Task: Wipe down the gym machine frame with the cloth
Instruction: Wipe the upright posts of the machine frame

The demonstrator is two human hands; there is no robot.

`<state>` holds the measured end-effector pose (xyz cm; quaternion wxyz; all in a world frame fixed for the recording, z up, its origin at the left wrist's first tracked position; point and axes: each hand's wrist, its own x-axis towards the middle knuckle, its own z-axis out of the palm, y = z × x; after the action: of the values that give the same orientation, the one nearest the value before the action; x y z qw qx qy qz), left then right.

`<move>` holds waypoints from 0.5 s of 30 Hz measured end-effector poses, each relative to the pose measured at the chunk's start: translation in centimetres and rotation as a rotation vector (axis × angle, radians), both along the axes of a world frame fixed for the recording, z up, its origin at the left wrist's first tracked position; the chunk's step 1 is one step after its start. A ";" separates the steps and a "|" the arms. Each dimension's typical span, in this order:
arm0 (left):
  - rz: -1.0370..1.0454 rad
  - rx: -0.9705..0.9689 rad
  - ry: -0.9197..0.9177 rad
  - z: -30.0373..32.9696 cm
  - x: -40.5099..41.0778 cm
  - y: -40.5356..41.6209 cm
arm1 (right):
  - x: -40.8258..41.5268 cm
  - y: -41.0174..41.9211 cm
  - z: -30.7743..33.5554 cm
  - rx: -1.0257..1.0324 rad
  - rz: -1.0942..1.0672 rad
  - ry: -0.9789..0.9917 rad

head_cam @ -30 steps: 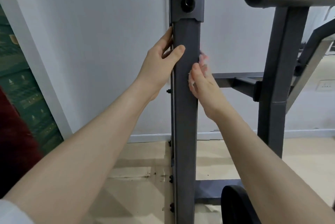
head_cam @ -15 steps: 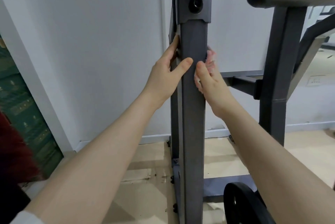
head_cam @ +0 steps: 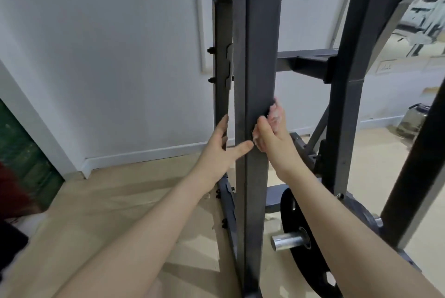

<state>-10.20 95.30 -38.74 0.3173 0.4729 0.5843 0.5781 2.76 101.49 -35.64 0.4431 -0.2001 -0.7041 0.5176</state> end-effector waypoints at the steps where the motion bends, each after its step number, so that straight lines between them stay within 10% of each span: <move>1: -0.037 -0.036 0.004 -1.9 0.0 -0.2 | 0.8 -0.8 -2.6 -0.066 0.033 -0.035; 15: -0.037 0.007 0.060 -8.0 0.8 -0.4 | 2.7 -4.5 -14.8 -0.305 -0.045 -0.190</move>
<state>-9.42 94.85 -46.70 0.3088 0.5019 0.5826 0.5597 5.43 96.95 -50.42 0.3504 -0.3290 -0.6513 0.5871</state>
